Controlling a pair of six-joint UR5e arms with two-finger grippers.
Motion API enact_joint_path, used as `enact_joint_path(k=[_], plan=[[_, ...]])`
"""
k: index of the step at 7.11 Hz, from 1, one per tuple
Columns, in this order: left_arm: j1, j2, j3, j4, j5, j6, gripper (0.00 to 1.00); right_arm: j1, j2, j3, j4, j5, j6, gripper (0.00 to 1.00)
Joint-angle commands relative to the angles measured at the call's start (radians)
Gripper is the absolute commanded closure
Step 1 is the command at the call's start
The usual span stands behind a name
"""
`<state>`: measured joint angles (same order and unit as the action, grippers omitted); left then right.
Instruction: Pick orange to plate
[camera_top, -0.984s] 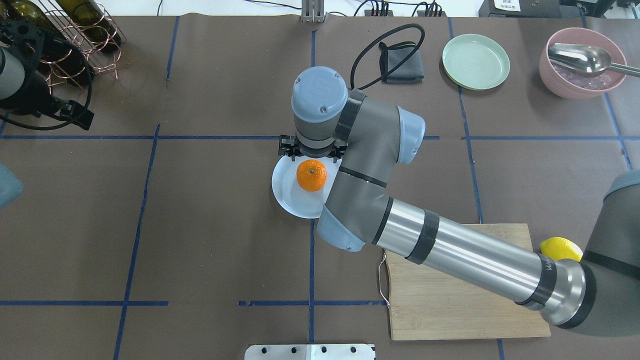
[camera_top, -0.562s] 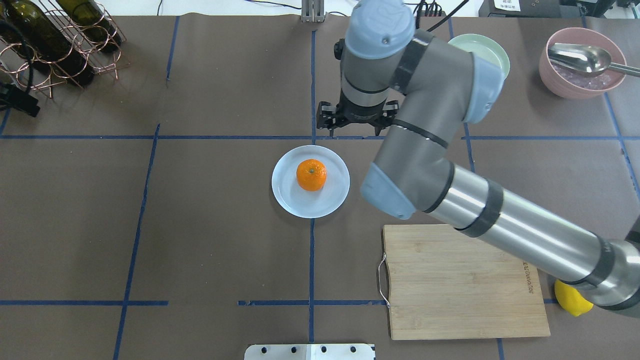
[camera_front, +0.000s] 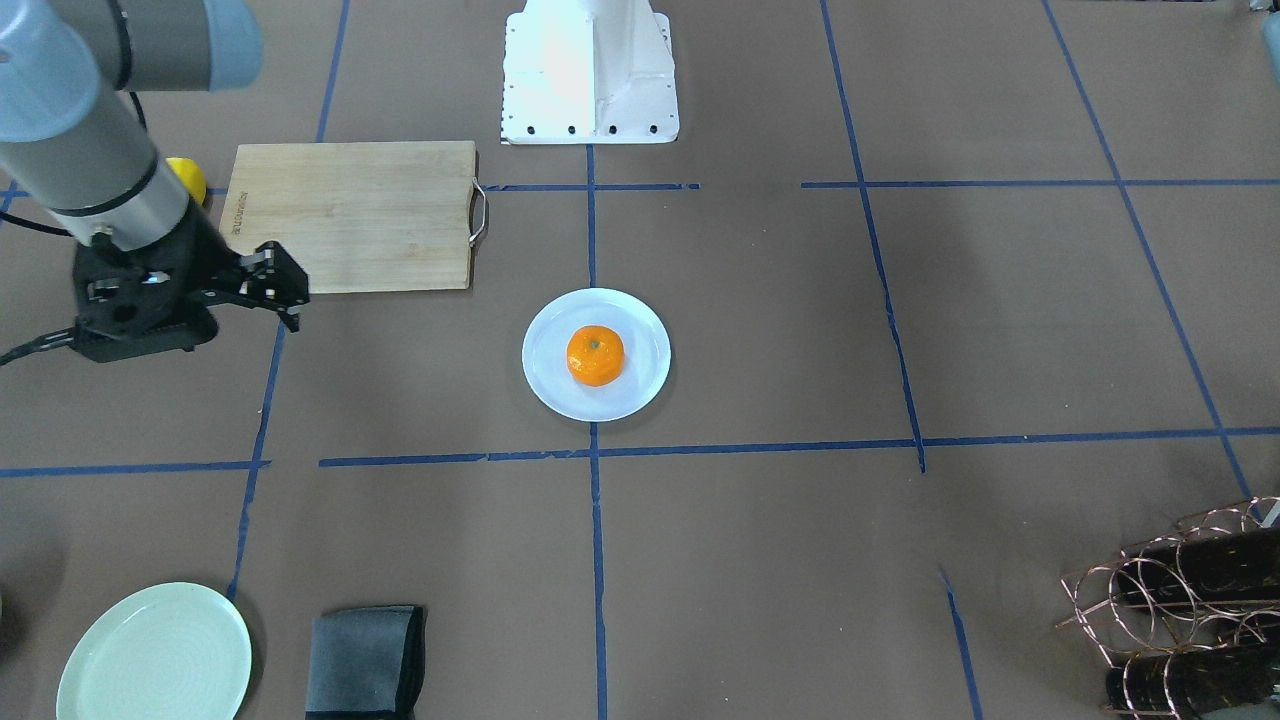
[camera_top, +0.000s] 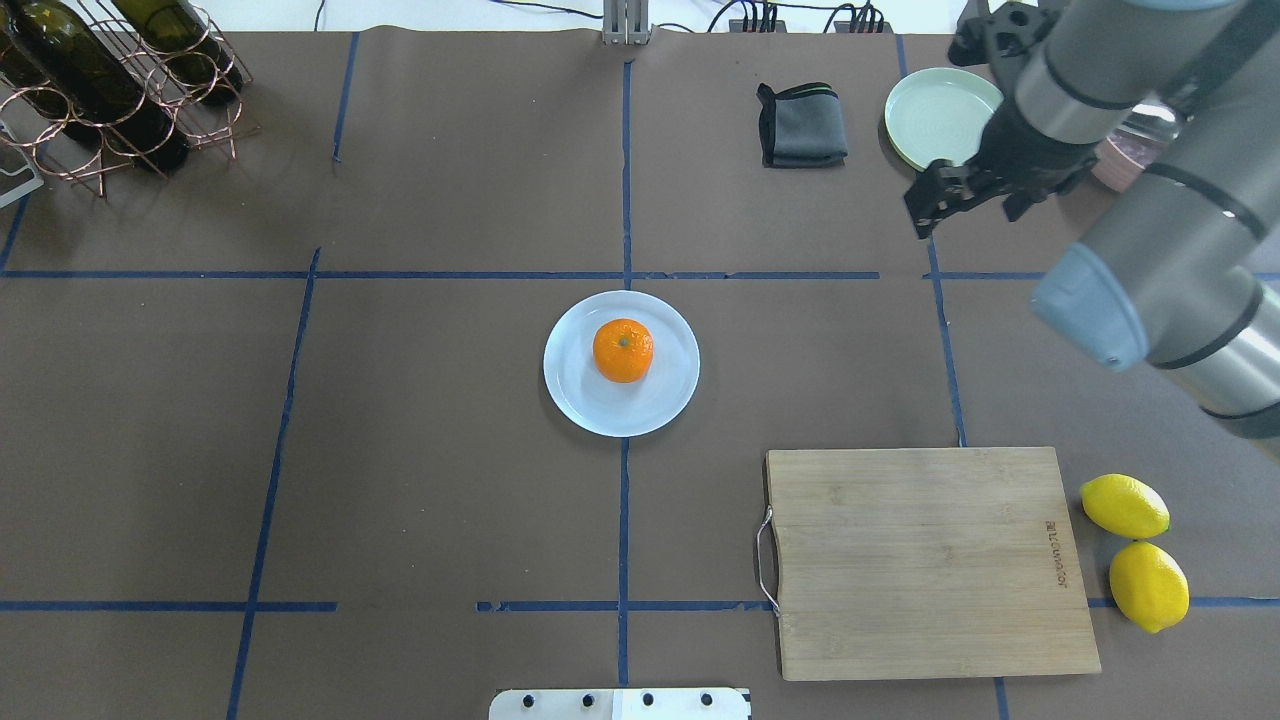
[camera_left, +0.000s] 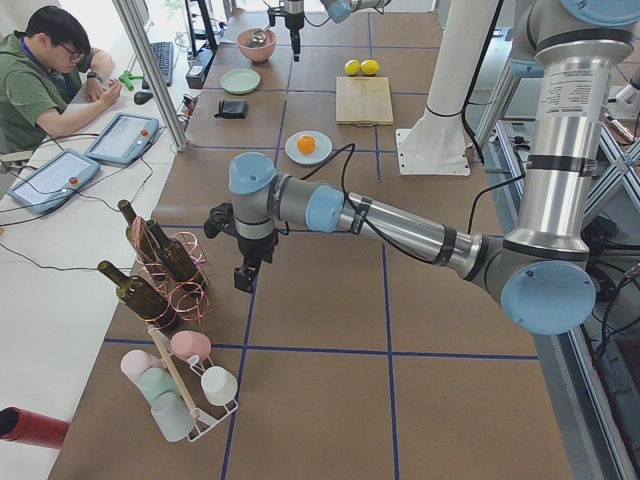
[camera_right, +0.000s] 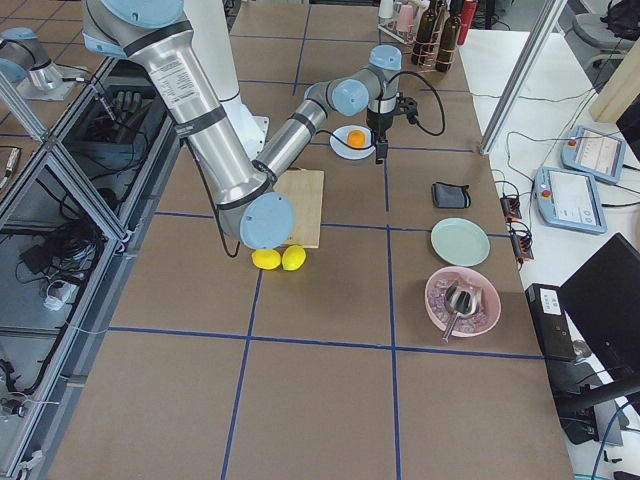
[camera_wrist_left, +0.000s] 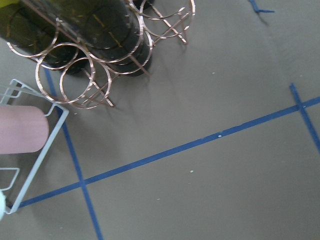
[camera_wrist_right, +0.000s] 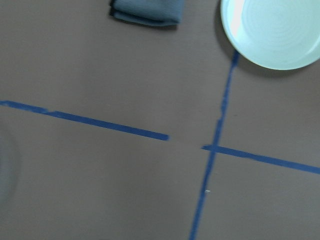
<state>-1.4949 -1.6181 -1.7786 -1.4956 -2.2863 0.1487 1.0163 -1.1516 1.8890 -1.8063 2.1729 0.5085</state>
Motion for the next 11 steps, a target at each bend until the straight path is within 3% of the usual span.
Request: enact_joint_path(k=[1, 3, 5, 7, 9, 11], plan=[[-0.06, 0.067, 0.039, -0.003, -0.044, 0.048, 0.0, 0.169, -0.159, -0.008, -0.001, 0.064, -0.311, 0.0], [-0.068, 0.105, 0.045, -0.001, -0.047, 0.042, 0.0, 0.307, -0.247, -0.092, 0.008, 0.109, -0.52, 0.0], [-0.073, 0.116, 0.047, -0.002, -0.045, 0.04, 0.0, 0.463, -0.257, -0.256, 0.01, 0.165, -0.724, 0.0], [-0.077, 0.138, 0.047, -0.003, -0.077, 0.04, 0.0, 0.53, -0.272, -0.326, 0.012, 0.165, -0.757, 0.0], [-0.077, 0.138, 0.045, -0.003, -0.082, 0.04, 0.0, 0.545, -0.348, -0.372, 0.197, 0.162, -0.752, 0.0], [-0.079, 0.138, 0.044, -0.003, -0.081, 0.04, 0.0, 0.571, -0.37, -0.372, 0.26, 0.162, -0.748, 0.0]])
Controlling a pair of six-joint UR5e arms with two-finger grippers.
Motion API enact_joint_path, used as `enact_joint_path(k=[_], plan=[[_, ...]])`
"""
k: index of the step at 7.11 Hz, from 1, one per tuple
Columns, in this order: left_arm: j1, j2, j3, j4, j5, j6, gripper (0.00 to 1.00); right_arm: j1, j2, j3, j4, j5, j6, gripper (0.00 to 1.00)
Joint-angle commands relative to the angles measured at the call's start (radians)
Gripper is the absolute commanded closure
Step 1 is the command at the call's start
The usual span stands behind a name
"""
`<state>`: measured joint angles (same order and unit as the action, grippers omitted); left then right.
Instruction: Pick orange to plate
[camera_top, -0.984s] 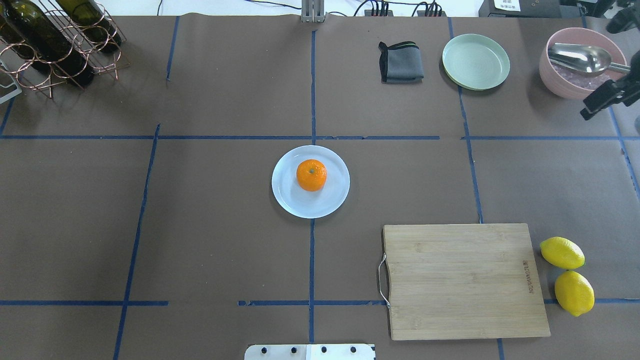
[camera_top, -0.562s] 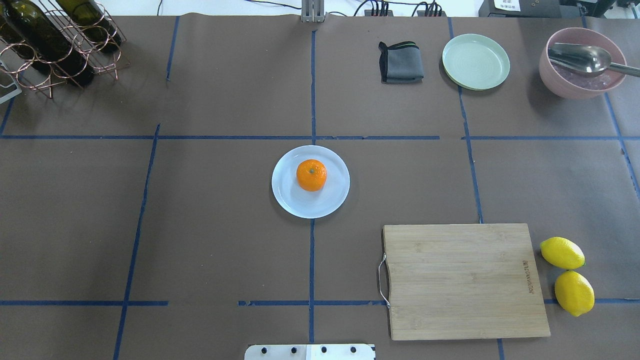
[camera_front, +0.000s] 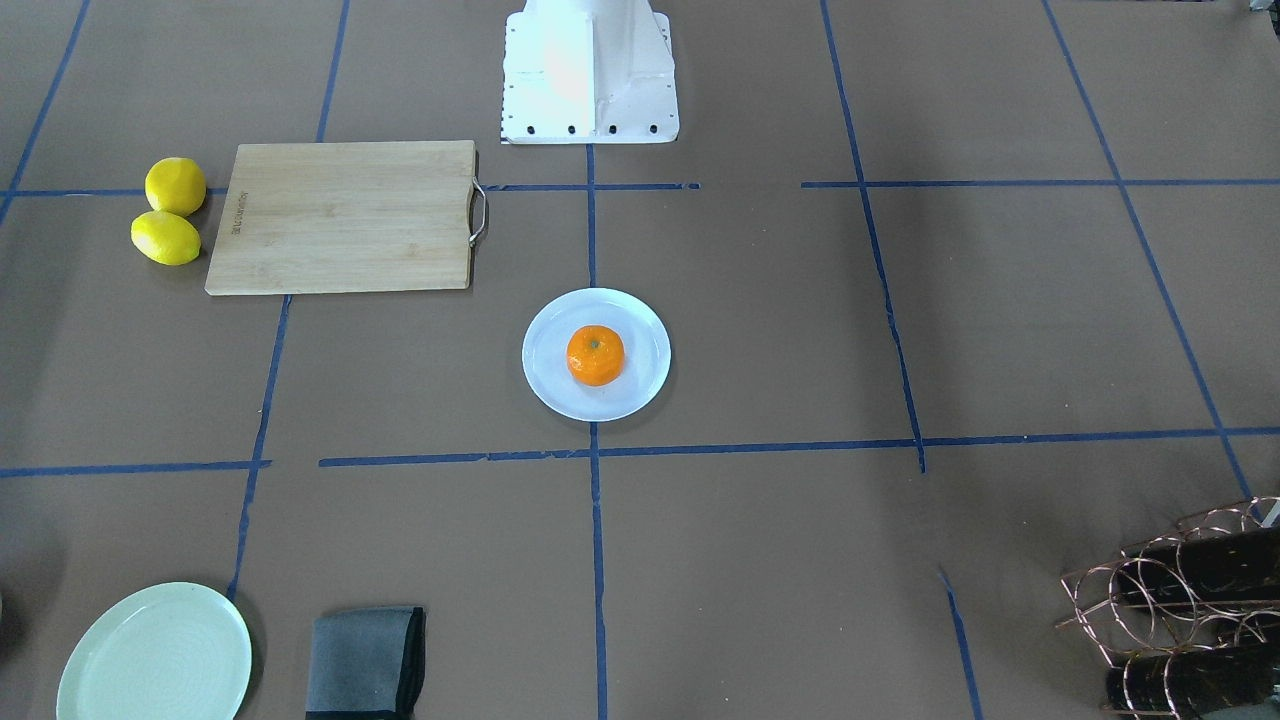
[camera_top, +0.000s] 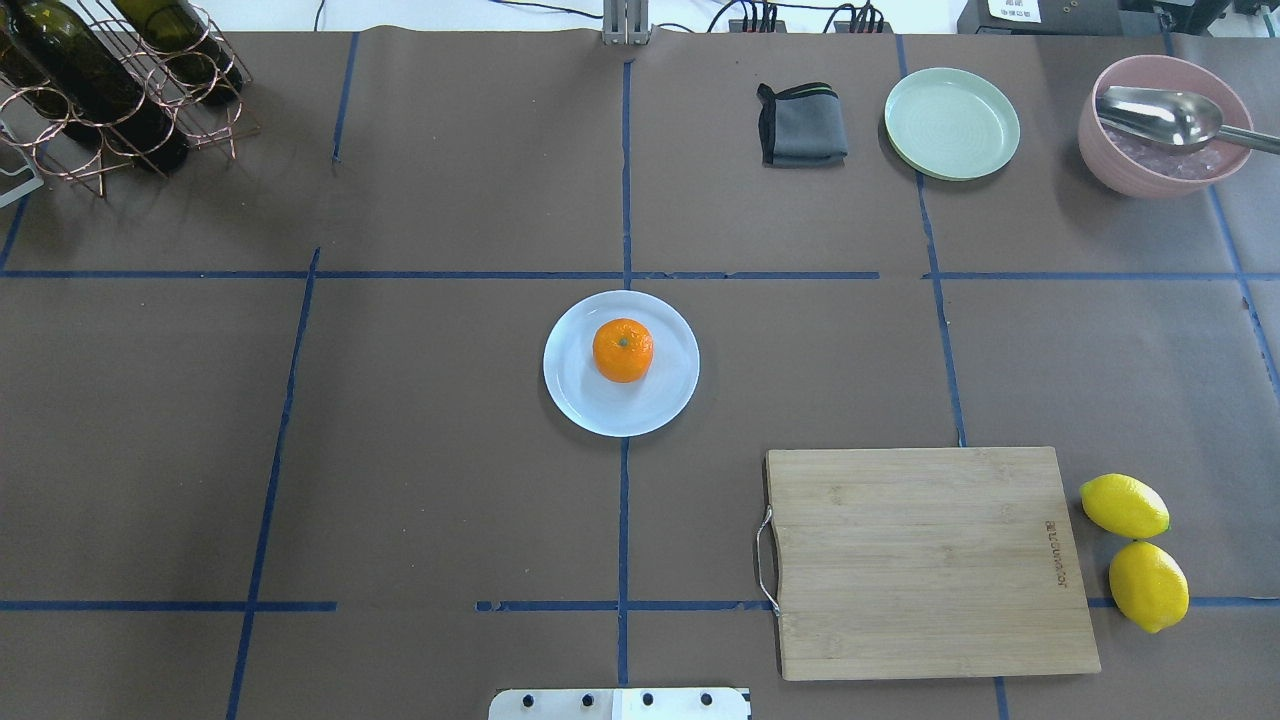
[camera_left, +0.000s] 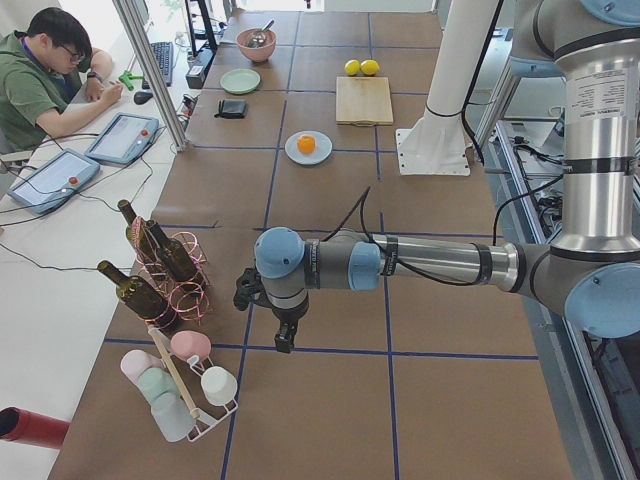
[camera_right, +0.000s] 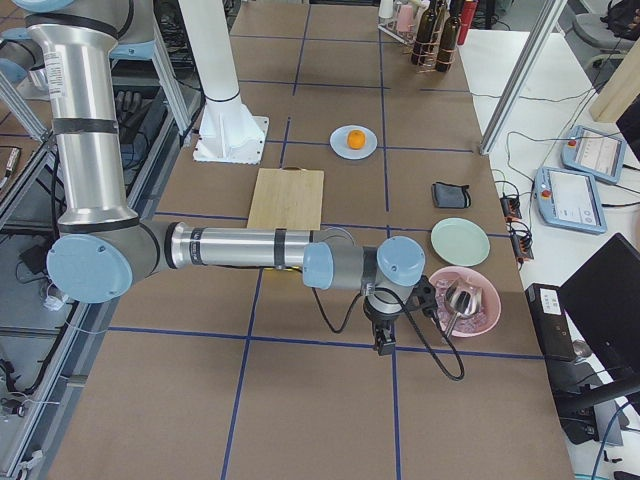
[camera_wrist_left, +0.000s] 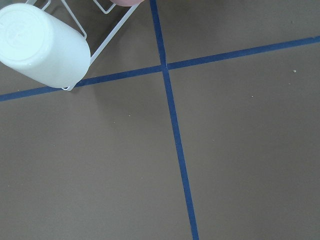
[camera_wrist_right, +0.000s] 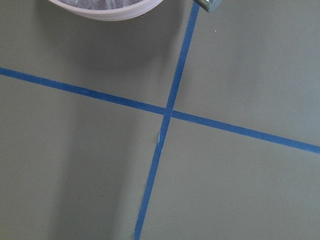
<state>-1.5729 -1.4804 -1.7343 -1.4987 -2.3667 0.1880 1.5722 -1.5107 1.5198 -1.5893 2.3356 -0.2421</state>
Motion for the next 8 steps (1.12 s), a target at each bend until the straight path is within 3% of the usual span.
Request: enact_joint_path(k=[1, 8], plan=[[-0.003, 0.0, -0.001, 0.0, 0.0, 0.001, 0.0, 0.028, -0.037, 0.0, 0.045, 0.002, 0.006, 0.0], [-0.004, 0.0, -0.002, 0.002, 0.0, 0.001, 0.0, 0.058, -0.02, 0.013, 0.032, 0.016, 0.056, 0.0]])
